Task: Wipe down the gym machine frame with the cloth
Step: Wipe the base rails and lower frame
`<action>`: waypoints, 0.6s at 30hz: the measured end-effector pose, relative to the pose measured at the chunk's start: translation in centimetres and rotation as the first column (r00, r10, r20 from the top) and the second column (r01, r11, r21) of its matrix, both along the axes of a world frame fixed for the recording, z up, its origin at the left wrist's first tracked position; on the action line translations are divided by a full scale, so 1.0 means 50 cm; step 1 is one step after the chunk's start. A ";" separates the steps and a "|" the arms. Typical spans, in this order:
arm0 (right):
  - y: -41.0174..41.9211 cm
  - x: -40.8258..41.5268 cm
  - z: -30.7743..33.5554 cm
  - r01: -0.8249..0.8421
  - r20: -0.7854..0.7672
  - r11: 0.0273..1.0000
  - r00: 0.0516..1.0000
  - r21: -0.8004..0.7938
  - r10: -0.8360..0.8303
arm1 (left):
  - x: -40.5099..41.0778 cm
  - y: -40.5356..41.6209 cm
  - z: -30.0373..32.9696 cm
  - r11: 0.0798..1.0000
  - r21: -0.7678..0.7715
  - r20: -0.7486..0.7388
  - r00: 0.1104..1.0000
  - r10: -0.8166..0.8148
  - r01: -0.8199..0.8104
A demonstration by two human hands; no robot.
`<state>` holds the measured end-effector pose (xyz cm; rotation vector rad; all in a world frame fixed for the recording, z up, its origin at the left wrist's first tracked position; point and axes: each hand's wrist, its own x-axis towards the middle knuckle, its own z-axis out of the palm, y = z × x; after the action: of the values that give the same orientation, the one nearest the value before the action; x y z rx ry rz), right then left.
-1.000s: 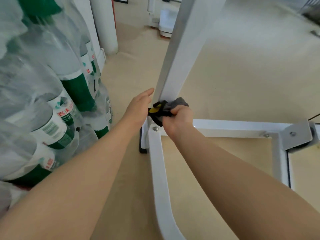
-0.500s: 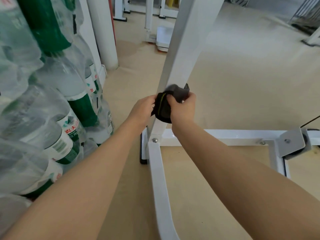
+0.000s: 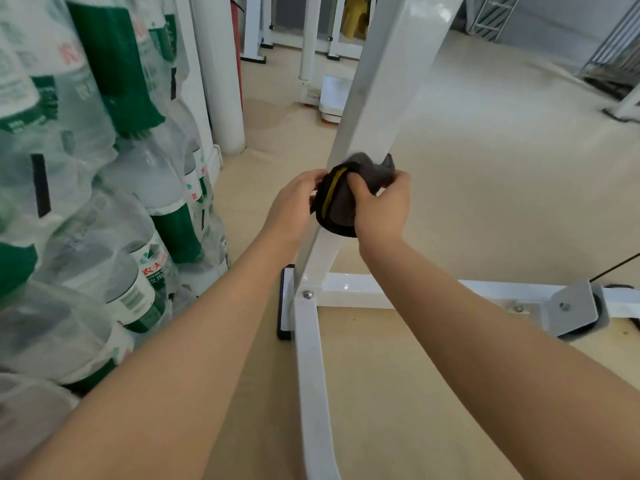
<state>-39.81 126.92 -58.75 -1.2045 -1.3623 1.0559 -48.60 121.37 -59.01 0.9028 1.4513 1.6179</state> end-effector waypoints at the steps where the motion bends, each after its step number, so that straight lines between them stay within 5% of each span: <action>1: 0.001 0.000 0.020 0.001 -0.024 1.000 1.000 0.007 -0.001 | 0.000 0.003 0.017 1.000 0.024 -0.021 1.000 0.007 -0.007; 7: -0.020 0.020 0.067 -0.095 -0.119 0.995 0.988 0.004 0.095 | 0.018 0.009 0.091 0.986 0.166 -0.225 0.974 0.015 0.023; 13: -0.006 0.013 0.130 -0.056 0.190 0.989 0.978 -0.135 0.081 | 0.014 0.009 0.115 0.986 0.157 -0.241 0.970 -0.017 0.056; 18: 0.014 0.017 0.214 -0.011 0.100 0.998 0.995 0.059 0.005 | 0.009 0.029 0.173 0.978 0.194 -0.265 0.964 -0.024 0.078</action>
<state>-38.94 127.61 -48.05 -1.2216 -1.4667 0.9652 -48.13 122.83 -50.37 1.3031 1.4395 1.6782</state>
